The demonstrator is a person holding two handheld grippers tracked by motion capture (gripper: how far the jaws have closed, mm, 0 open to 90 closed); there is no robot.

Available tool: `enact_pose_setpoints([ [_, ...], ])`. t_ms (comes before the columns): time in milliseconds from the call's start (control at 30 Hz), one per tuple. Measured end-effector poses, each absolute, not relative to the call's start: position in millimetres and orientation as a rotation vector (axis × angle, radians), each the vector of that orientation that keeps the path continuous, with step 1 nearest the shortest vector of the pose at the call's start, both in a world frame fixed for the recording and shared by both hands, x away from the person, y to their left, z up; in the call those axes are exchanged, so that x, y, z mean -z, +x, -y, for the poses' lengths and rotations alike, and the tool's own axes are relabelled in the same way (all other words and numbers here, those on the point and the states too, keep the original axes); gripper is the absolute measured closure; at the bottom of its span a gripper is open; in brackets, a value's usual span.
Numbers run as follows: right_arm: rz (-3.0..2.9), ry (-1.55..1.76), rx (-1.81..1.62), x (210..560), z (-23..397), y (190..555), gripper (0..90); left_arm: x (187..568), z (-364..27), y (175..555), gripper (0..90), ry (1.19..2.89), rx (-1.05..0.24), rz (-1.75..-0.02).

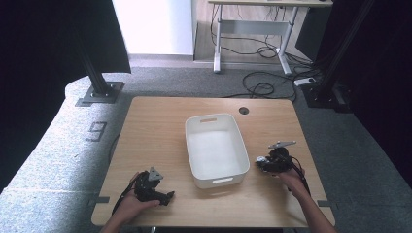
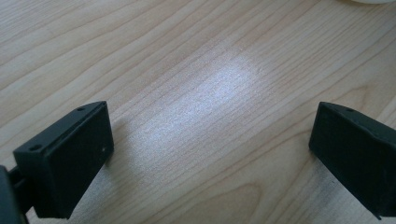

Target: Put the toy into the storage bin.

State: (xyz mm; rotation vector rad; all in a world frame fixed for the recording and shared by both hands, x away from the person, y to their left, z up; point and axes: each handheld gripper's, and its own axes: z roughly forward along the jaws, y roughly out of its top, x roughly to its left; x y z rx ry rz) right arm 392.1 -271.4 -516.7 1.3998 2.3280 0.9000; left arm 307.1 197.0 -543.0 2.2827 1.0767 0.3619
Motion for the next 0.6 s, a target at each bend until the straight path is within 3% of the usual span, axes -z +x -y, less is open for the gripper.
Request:
enact_pose_setpoints([
  [600, -2.261, 1.381, -1.025, 486.7, 279.1, 384.0, 51.3, 543.3, -196.9, 307.3, 0.0, 2.281, -0.362, -1.074],
])
